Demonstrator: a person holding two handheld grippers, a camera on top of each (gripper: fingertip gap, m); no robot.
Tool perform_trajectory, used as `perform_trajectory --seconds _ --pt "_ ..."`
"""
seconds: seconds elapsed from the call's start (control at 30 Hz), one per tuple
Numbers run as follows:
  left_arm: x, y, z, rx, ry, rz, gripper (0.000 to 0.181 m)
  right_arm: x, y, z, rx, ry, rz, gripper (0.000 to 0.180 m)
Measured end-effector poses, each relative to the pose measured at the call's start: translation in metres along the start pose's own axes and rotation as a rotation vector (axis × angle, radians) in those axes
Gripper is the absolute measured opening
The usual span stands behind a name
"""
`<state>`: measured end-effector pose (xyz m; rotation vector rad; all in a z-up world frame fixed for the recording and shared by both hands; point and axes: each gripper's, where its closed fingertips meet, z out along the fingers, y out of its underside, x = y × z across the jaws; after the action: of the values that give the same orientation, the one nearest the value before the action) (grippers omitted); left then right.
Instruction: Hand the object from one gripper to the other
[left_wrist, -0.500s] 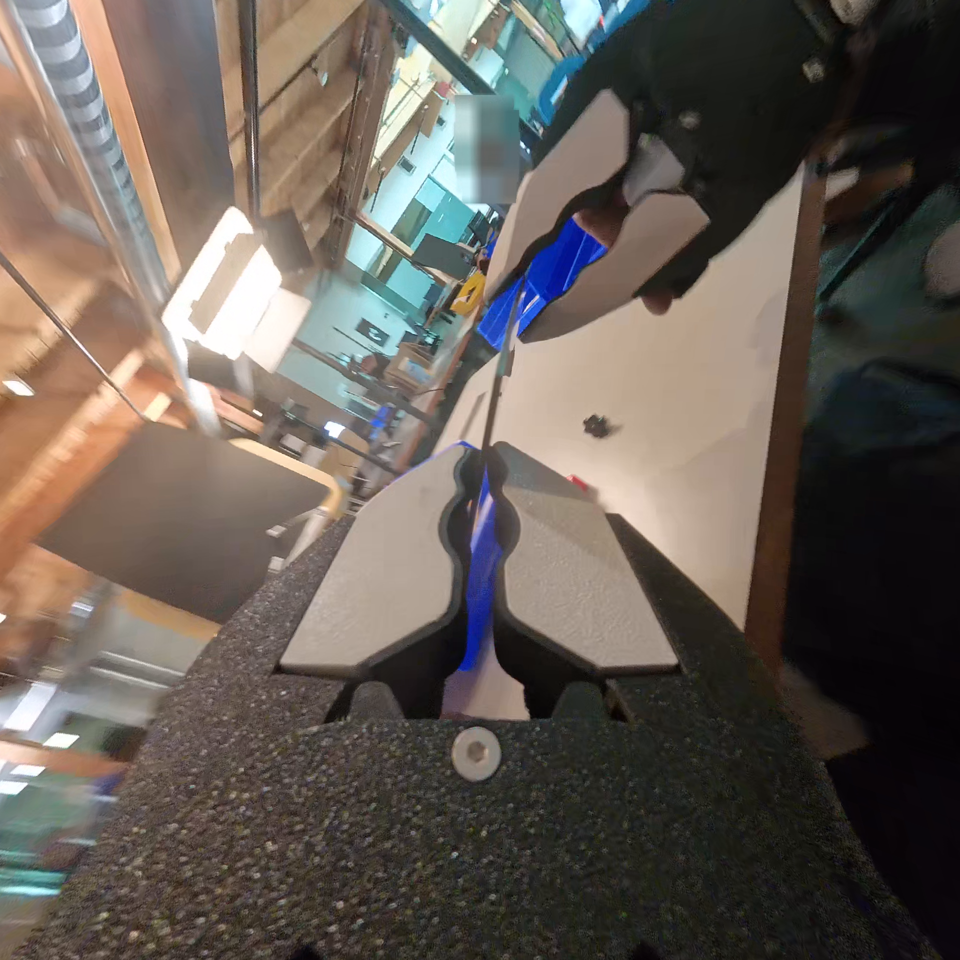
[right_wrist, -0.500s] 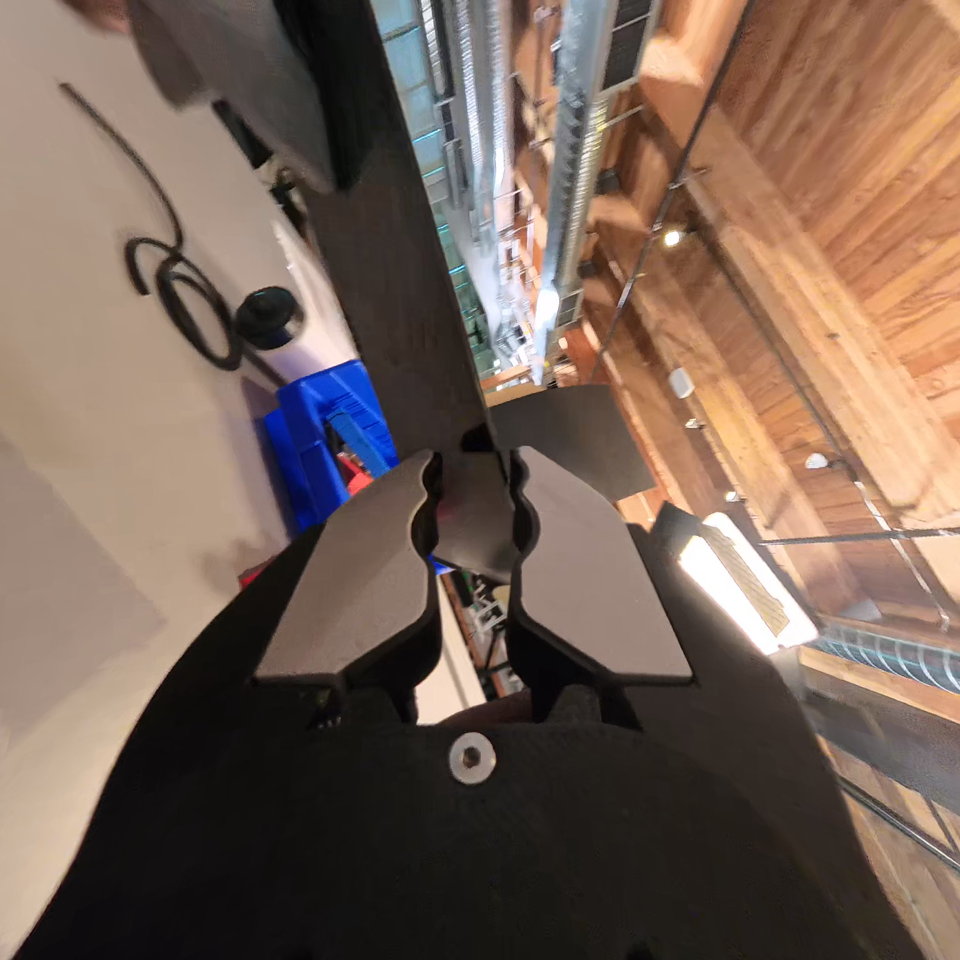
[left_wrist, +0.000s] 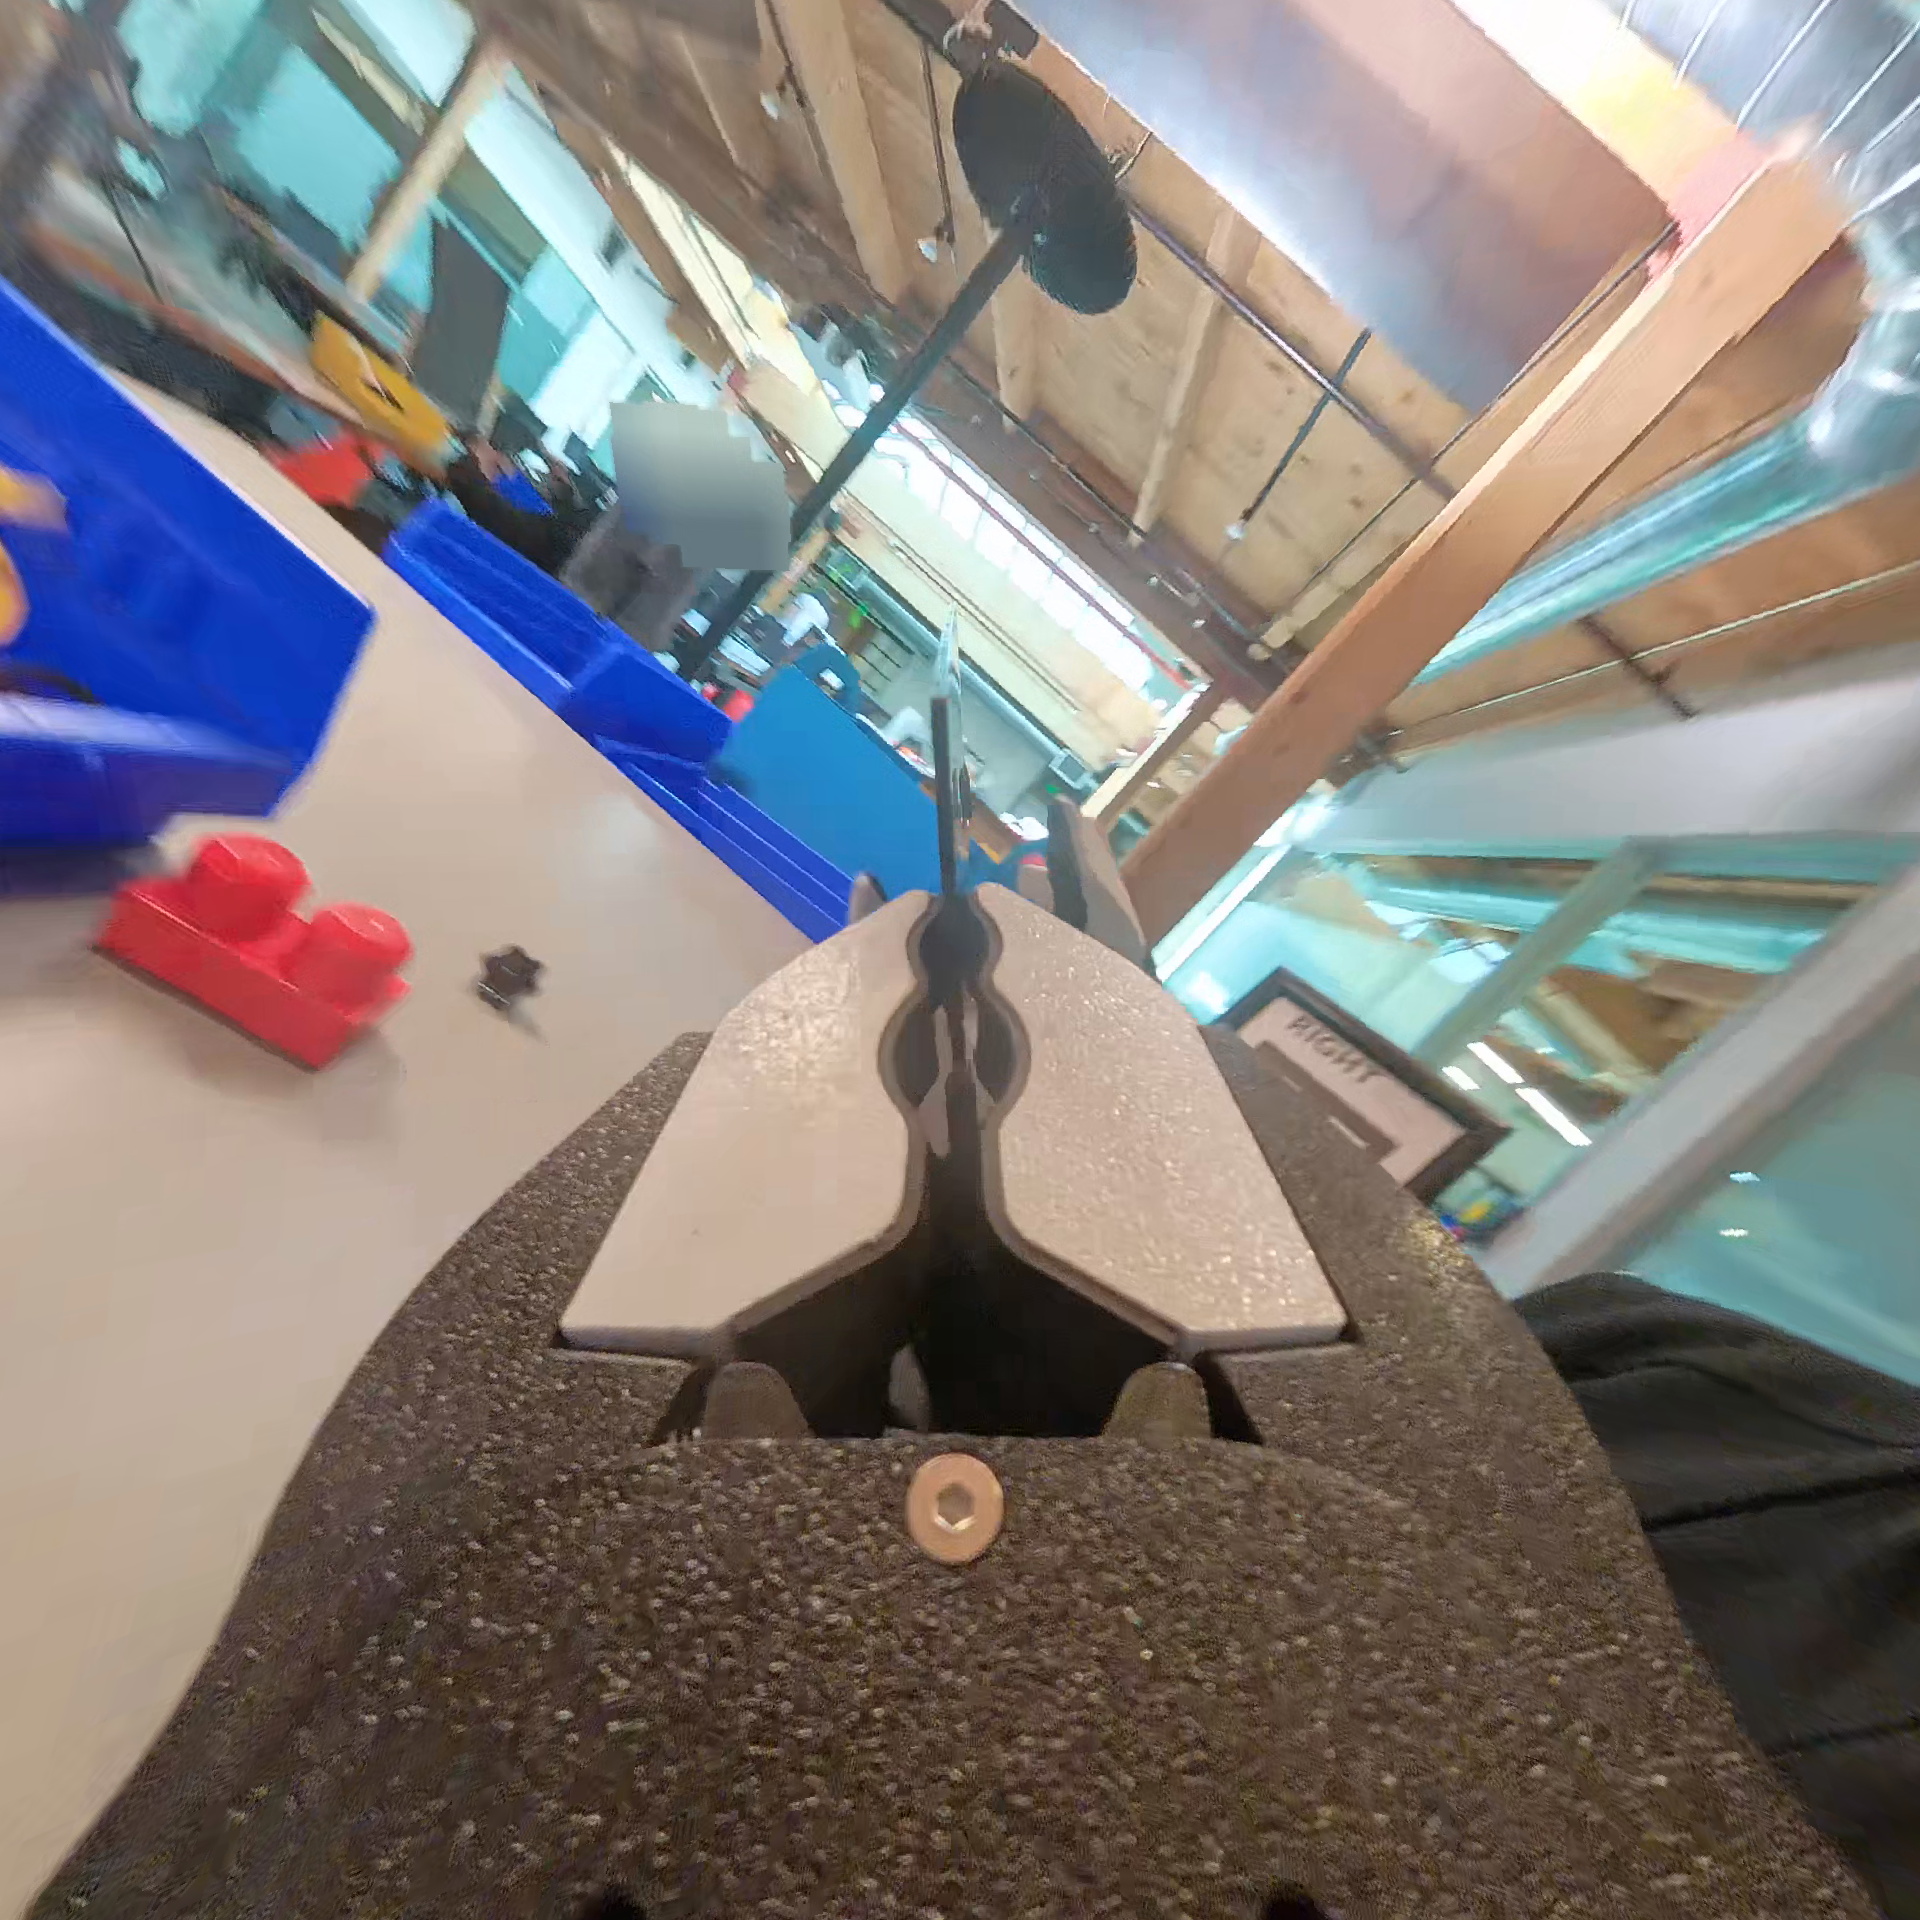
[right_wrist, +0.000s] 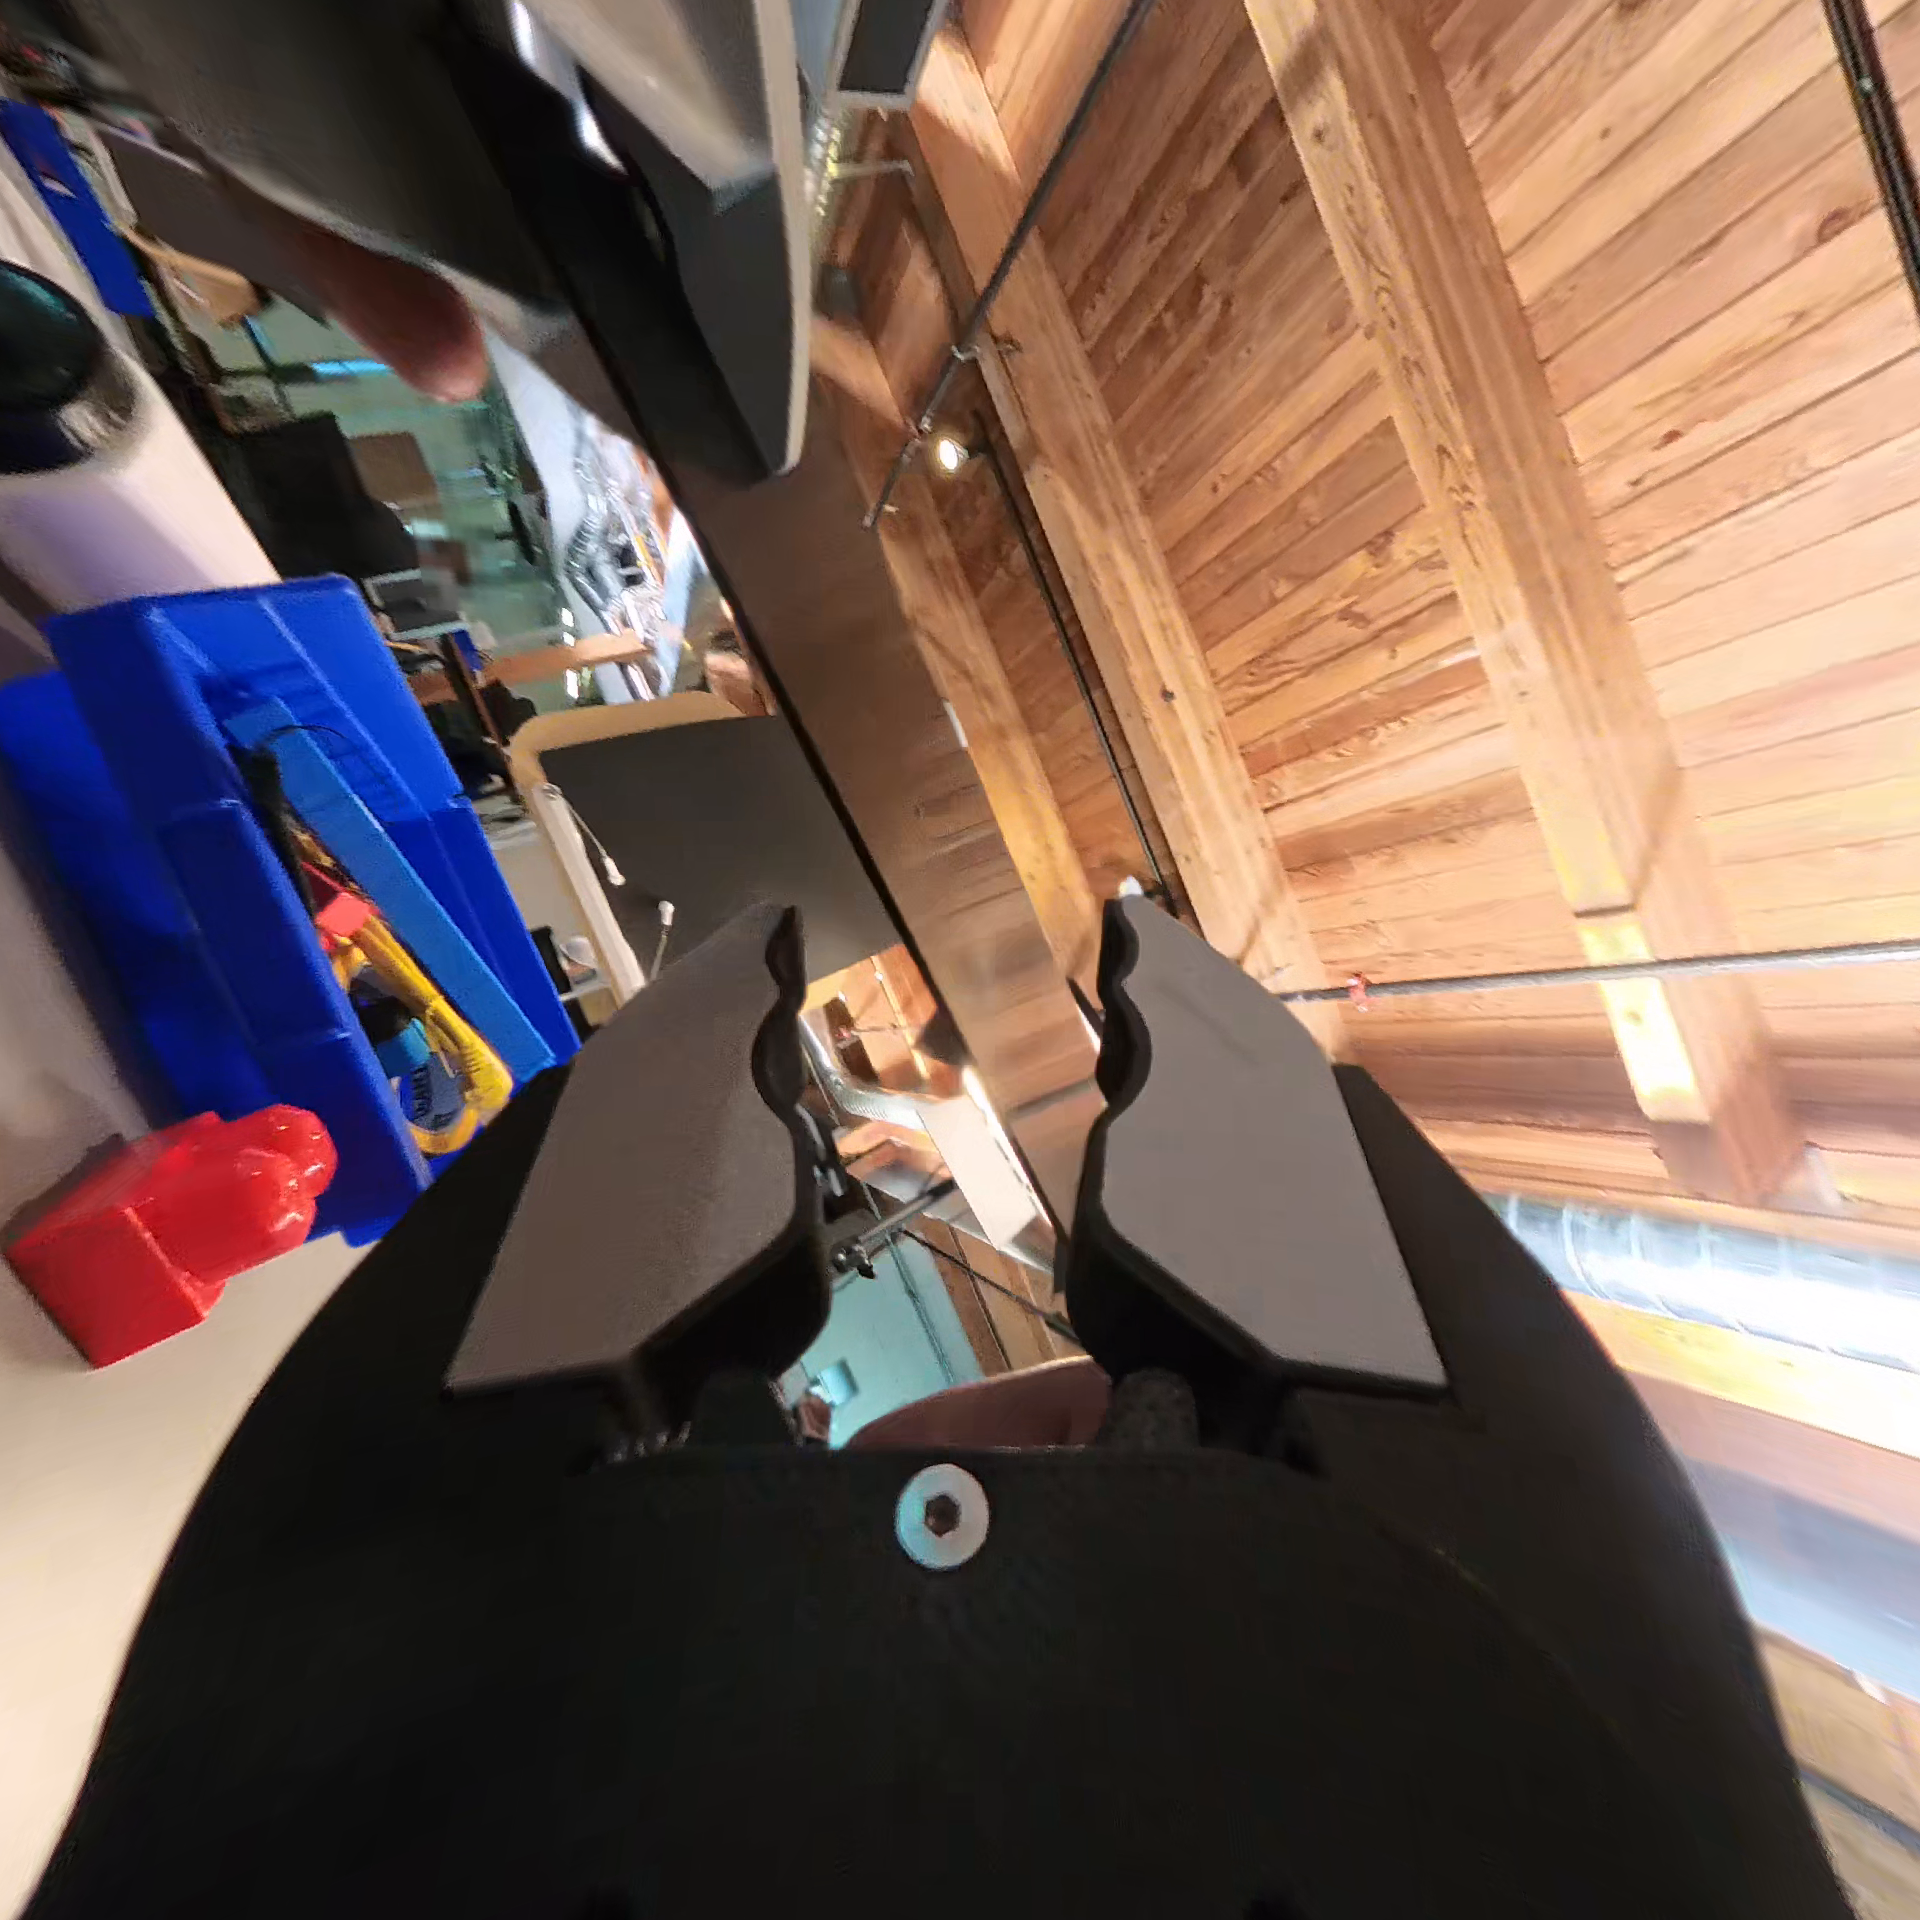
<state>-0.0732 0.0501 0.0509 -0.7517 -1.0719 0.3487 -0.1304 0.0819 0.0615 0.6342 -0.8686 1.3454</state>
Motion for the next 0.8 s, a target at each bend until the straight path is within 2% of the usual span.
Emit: perform_trajectory --seconds 0.07,0.1,0.13,0.2,0.23,0.33,0.4,0.5,0.63,0.8 --pt "0.003 0.011 0.008 -0.027 0.038 -0.086 0.002 0.003 0.005 0.003 -0.052 0.049 -0.006 0.047" --pt "0.006 0.016 0.011 -0.038 0.06 -0.118 0.002 0.006 0.009 0.004 -0.081 0.076 -0.003 0.033" --pt "0.009 0.019 0.014 -0.046 0.073 -0.137 0.004 0.006 0.012 0.004 -0.102 0.081 0.013 0.011" --pt "0.016 0.019 0.017 -0.046 0.114 -0.114 0.011 0.001 0.019 0.005 -0.134 0.031 0.076 0.004" --pt "0.022 0.014 0.016 -0.032 0.143 -0.077 0.021 -0.001 0.023 0.006 -0.152 0.005 0.134 0.003" --pt "0.031 -0.002 0.008 0.008 0.127 0.142 0.064 -0.01 0.032 0.008 -0.188 -0.106 0.371 0.0" --pt "0.035 -0.015 -0.002 0.058 0.102 0.323 0.075 -0.019 0.03 0.009 -0.185 -0.232 0.579 0.001" --pt "0.036 -0.023 -0.015 0.079 0.079 0.5 0.074 -0.036 0.009 0.004 -0.114 -0.488 0.886 0.001" --pt "0.017 -0.007 -0.015 -0.031 0.006 0.668 0.072 -0.043 -0.031 -0.014 0.012 -0.838 1.231 0.001" --pt "0.019 0.027 -0.004 -0.172 0.051 0.776 0.06 -0.056 -0.066 -0.045 0.067 -1.225 1.451 0.0"
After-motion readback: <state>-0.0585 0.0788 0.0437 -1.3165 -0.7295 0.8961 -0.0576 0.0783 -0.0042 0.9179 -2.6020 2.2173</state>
